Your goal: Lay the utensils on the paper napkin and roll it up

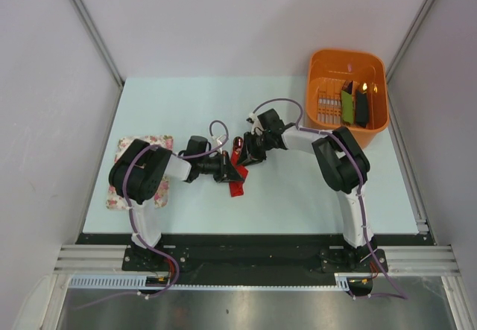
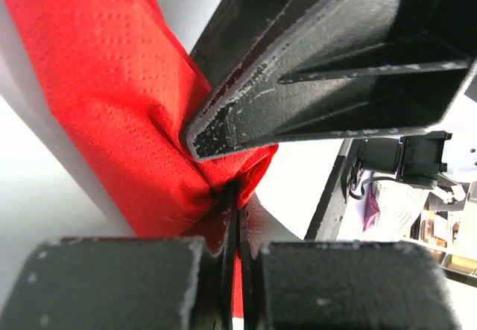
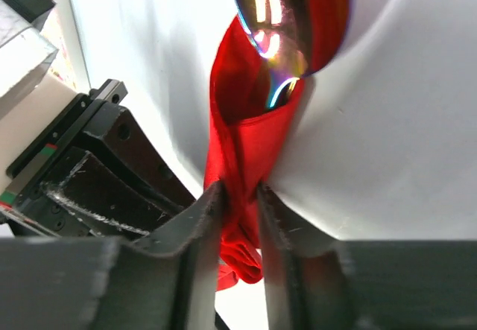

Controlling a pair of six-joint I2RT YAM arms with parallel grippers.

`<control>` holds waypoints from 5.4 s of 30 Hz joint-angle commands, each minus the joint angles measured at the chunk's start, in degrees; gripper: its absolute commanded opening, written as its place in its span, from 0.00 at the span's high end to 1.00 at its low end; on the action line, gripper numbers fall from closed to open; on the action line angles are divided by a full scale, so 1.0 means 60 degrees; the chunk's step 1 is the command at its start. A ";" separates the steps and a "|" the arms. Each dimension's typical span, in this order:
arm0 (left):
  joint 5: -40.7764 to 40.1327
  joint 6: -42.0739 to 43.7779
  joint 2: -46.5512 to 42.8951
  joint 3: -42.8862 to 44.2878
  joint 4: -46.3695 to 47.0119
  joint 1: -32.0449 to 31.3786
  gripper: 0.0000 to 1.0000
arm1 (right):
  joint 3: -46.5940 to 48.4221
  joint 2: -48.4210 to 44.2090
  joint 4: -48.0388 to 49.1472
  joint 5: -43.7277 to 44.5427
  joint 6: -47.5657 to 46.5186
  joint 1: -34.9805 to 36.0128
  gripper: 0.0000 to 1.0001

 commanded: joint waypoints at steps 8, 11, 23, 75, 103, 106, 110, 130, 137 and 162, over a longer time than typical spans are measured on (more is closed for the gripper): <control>-0.0324 0.0668 -0.0015 -0.0240 -0.0751 -0.0201 0.98 | -0.0299 -0.0313 0.0049 -0.0495 -0.0081 -0.0142 0.63; -0.0339 0.0668 -0.0015 -0.0270 -0.0708 -0.0201 0.98 | -0.0431 -0.0620 0.0049 -0.0569 -0.0081 -0.0127 0.63; -0.0222 0.0668 -0.0219 -0.0240 -0.0678 -0.0201 0.90 | -0.0754 -0.0813 -0.0185 -0.0761 -0.0227 0.0005 0.89; -0.0603 0.2309 -0.0542 -0.0548 -0.3139 0.0165 0.81 | -0.0051 -0.0402 -0.0185 -0.0540 -0.0213 -0.0098 0.65; -0.2066 0.4212 -0.3136 0.0799 -0.5101 -0.1136 0.39 | 0.0067 0.0257 -0.1006 0.0427 -0.1356 -0.0171 1.00; -0.2242 0.4301 -0.3004 0.1019 -0.5233 -0.1430 0.41 | 0.0067 0.0257 -0.1005 0.0412 -0.1356 -0.0171 1.00; -0.2535 0.4389 -0.2741 0.1282 -0.5350 -0.1709 0.45 | 0.0067 0.0257 -0.1020 0.0427 -0.1370 -0.0171 1.00; -0.1628 0.3115 -0.1816 0.1181 -0.3535 -0.1944 1.00 | 0.0096 0.0316 -0.0962 0.0427 -0.1239 -0.0127 1.00; -0.1496 0.2998 -0.1480 0.0772 -0.3023 -0.1813 1.00 | 0.0140 0.0301 -0.0991 0.0412 -0.1180 -0.0112 0.99; 0.0613 0.1064 0.0219 -0.0563 0.1548 -0.0596 1.00 | -0.0182 -0.0358 -0.1035 -0.0422 -0.0828 -0.0230 0.55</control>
